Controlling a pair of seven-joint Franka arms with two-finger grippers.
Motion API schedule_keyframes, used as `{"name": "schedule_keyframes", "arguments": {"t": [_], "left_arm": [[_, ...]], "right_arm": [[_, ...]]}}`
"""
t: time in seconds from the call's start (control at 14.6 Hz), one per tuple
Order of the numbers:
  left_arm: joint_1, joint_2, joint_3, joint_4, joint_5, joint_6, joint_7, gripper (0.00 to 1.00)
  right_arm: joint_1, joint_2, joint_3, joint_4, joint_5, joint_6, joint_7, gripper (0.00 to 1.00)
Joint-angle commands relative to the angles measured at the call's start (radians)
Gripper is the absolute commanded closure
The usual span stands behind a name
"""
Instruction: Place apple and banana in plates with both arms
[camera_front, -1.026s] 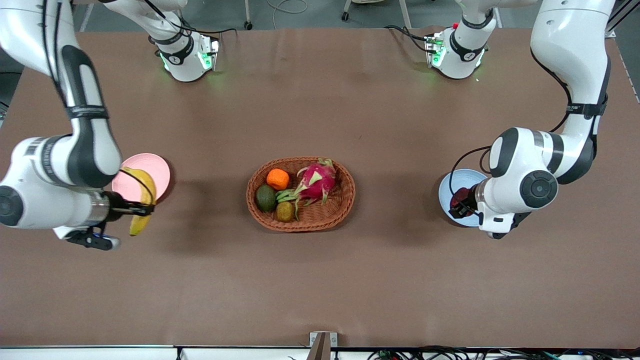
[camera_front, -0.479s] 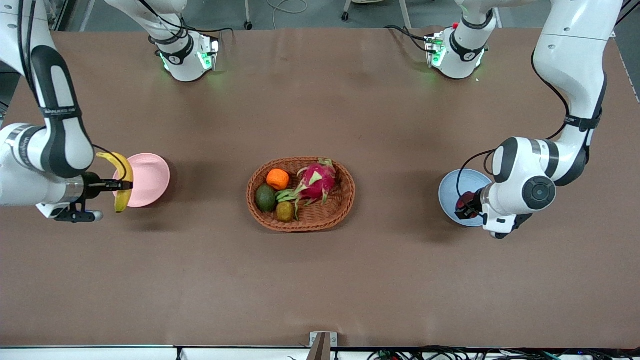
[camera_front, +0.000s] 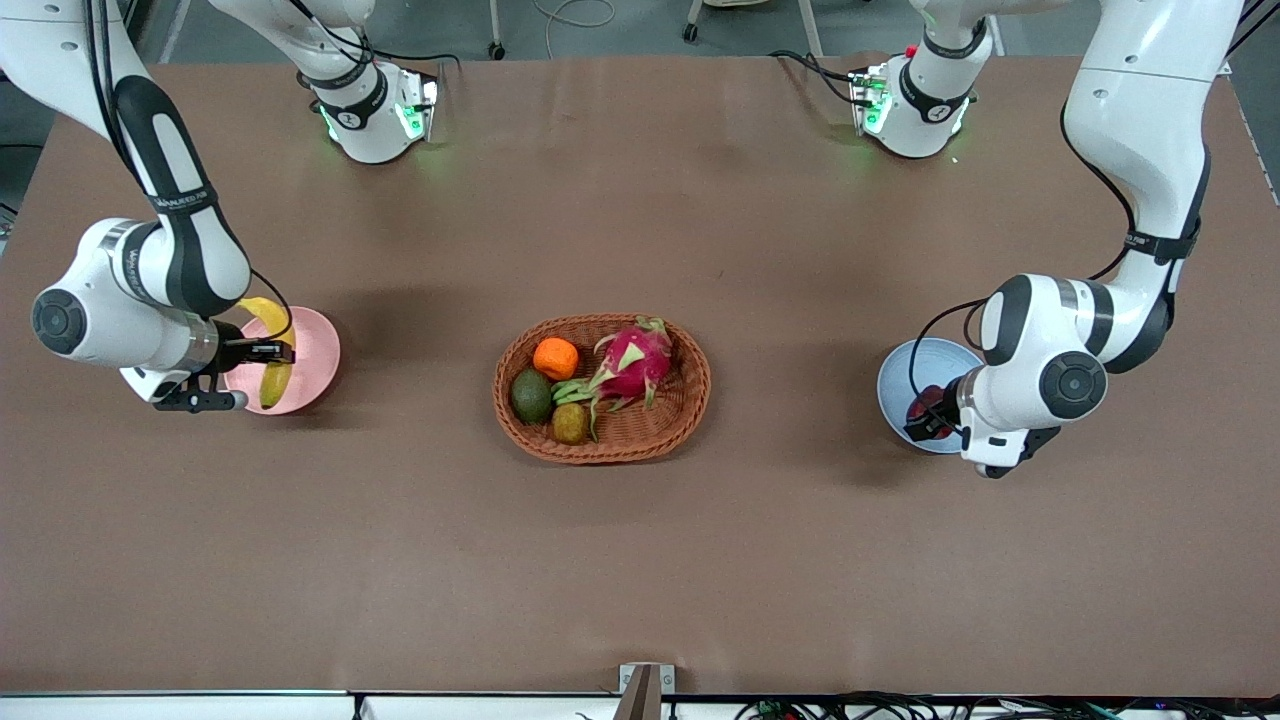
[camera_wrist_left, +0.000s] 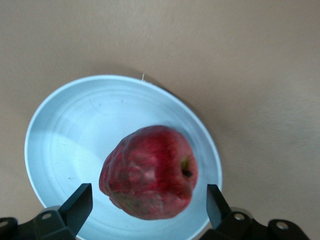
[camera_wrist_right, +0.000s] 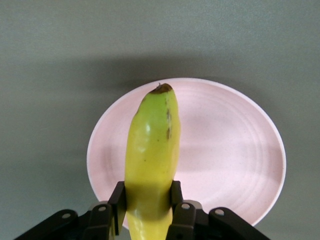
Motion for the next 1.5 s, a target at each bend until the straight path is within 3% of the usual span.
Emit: {"name": "schedule_keyframes", "arguments": {"t": [0.0,0.14,0.41,0.68,0.82,1.16,1.44], "left_arm": [[-0.004,-0.146,-0.004,0.007,0.018,-0.094,0.011,0.0],[-0.008,-0.223,-0.006,0.065,0.018,-0.188,0.065,0.0],[-0.001,-0.338,-0.004,0.199,0.016,-0.367,0.308,0.0],[-0.001,-0.428,-0.006,0.257,0.018,-0.513,0.436,0.0],[-0.001,-0.464,-0.006,0.267,0.009,-0.571,0.494,0.0],[-0.003,-0.521,-0.026,0.259,-0.042,-0.639,0.571,0.0],[-0.008,-0.551,-0.026,0.232,-0.053,-0.645,0.599,0.0]], "right_arm": [[-0.025,-0.038,0.005,-0.04,-0.012,0.03,-0.01,0.0],[-0.023,-0.072,0.005,0.009,-0.012,-0.033,-0.004,0.0],[-0.035,-0.083,0.004,0.435,-0.012,-0.468,-0.001,0.0],[-0.031,-0.086,0.005,0.724,-0.015,-0.643,0.004,0.0],[-0.029,-0.089,0.007,0.793,-0.015,-0.693,0.034,0.0],[0.004,-0.092,0.015,0.838,-0.002,-0.74,0.283,0.0],[0.026,-0.095,0.011,0.838,-0.009,-0.74,0.271,0.0]]}}
